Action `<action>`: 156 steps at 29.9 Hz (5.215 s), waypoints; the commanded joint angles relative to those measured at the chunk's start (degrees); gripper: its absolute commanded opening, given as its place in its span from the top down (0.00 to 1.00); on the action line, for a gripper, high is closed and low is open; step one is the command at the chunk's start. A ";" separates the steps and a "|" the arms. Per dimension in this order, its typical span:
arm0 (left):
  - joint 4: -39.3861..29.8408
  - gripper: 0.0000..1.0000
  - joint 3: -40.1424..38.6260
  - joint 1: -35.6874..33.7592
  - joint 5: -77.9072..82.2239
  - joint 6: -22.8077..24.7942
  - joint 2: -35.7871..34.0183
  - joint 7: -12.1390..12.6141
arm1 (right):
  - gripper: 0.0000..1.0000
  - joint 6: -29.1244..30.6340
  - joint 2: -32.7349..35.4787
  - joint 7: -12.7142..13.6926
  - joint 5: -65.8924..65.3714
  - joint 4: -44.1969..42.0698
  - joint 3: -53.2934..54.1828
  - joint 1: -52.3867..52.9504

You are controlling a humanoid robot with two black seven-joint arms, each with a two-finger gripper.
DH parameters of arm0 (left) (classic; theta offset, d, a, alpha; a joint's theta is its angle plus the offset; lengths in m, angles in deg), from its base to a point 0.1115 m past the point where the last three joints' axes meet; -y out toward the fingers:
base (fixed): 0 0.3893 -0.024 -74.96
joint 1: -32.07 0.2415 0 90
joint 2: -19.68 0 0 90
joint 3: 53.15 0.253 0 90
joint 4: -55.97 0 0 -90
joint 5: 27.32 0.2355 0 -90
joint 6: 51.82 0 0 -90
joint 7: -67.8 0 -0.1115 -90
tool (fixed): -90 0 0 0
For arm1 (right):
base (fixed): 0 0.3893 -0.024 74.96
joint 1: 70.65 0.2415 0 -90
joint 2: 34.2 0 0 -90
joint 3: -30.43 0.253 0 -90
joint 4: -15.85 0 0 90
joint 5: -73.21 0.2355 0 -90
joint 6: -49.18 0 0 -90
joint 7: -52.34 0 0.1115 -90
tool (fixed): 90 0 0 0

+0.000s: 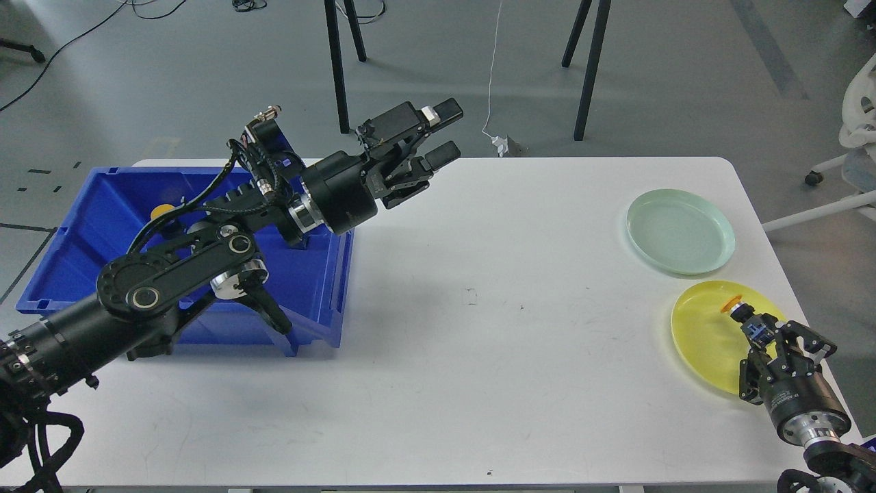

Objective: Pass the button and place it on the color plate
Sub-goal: 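Lower the yellow button onto the yellow plate and open the right gripper, then raise the right gripper and move the left gripper back over the bin, then grasp a green button in the blue bin with the left gripper, then lift the green button and extend the left arm toward the right gripper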

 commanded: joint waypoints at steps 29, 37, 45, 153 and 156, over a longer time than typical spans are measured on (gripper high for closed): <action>0.09 0.12 -5.17 0.96 -1.49 0.78 -2.56 0.01 | 0.01 0.89 -0.90 0.00 0.55 9.89 2.98 16.86; -4.20 0.06 -6.32 4.30 0.51 2.28 -18.35 0.01 | 0.01 2.56 -6.61 0.00 0.38 9.01 -3.16 32.68; -15.37 0.06 -6.24 0.80 9.75 2.10 -32.44 0.01 | 0.01 2.64 -10.65 0.00 0.29 6.11 -4.67 33.93; 3.01 0.87 15.15 -18.55 30.16 10.15 -32.09 0.01 | 0.01 2.82 -6.19 0.00 0.47 8.48 -3.88 28.30; -0.70 0.87 9.77 -18.11 24.02 10.15 -31.14 0.01 | 0.01 2.91 -2.94 0.00 0.47 11.02 -4.49 28.30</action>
